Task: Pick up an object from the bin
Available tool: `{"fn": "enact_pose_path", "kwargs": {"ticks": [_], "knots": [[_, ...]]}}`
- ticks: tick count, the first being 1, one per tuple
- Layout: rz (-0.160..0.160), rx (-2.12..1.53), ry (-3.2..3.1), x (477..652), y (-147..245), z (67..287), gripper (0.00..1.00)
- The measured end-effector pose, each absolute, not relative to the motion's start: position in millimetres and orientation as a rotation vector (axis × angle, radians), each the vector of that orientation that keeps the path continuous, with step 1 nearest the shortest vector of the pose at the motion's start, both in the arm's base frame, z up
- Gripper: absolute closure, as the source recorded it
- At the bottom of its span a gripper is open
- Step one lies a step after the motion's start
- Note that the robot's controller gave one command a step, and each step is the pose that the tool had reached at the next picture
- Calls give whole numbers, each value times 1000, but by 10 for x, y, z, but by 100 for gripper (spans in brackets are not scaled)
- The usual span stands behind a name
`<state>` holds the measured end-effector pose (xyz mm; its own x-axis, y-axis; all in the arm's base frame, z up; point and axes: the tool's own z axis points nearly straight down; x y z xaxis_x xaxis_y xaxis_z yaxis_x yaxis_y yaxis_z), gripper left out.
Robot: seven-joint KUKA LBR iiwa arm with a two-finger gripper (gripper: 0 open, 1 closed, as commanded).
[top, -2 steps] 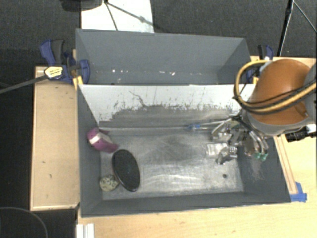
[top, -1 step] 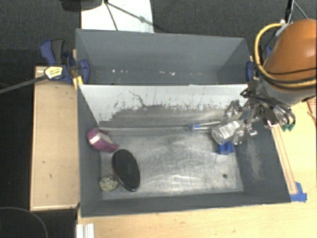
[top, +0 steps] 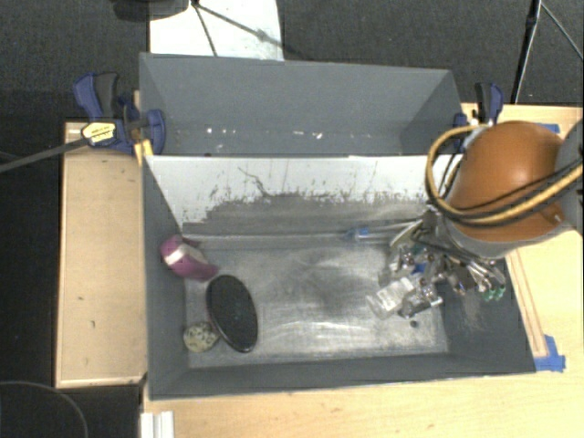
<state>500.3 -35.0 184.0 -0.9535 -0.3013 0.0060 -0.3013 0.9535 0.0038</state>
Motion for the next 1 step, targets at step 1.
{"fn": "enact_pose_path", "kwargs": {"ticks": [1], "knots": [[5, 572, -3102, 5407, -473, 2575, 100]]}}
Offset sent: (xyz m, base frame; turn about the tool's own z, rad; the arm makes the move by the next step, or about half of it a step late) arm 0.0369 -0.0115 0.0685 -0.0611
